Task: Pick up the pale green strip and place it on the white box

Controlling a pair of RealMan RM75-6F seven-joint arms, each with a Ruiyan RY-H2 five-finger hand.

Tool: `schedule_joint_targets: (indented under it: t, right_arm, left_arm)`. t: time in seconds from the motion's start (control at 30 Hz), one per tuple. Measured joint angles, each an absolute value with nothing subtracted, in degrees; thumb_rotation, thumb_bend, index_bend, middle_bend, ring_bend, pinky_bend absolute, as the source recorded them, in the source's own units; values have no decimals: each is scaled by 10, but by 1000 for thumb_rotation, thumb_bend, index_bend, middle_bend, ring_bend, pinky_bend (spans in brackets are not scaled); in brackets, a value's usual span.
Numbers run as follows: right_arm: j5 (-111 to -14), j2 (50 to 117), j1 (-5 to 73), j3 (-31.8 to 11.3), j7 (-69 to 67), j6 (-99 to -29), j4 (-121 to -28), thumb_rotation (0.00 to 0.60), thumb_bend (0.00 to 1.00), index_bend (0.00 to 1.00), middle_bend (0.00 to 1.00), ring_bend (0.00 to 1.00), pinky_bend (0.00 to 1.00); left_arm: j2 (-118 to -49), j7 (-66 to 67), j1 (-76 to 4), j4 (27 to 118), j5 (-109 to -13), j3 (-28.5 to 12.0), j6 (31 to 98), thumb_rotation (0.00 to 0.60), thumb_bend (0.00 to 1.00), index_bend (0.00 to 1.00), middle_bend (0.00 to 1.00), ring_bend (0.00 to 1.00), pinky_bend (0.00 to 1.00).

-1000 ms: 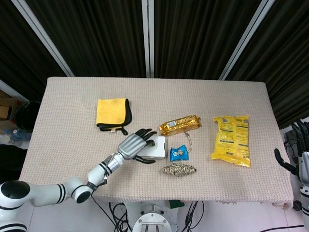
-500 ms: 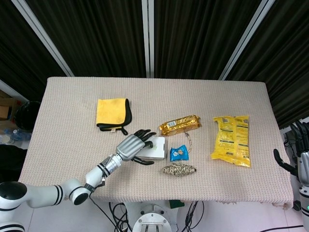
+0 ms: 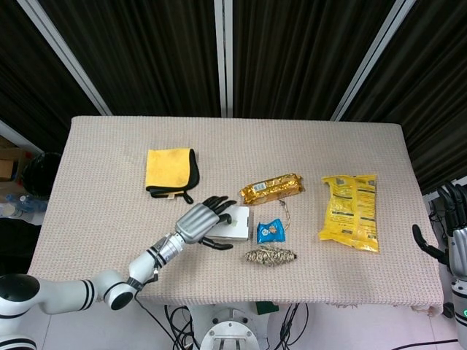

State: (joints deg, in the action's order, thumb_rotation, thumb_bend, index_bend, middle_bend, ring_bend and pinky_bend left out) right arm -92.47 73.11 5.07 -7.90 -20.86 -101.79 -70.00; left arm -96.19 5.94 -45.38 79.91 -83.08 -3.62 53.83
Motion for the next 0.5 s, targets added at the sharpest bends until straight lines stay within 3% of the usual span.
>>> schedule_joint_targets:
  t: [0.5]
  right_arm:
    - [-924,729,49,-79,-210,-1021,-702,600,323,0,0,0,0]
  left_arm:
    - [-971,62,-456,795,-829,-36,530,0,0,368,75,0,121]
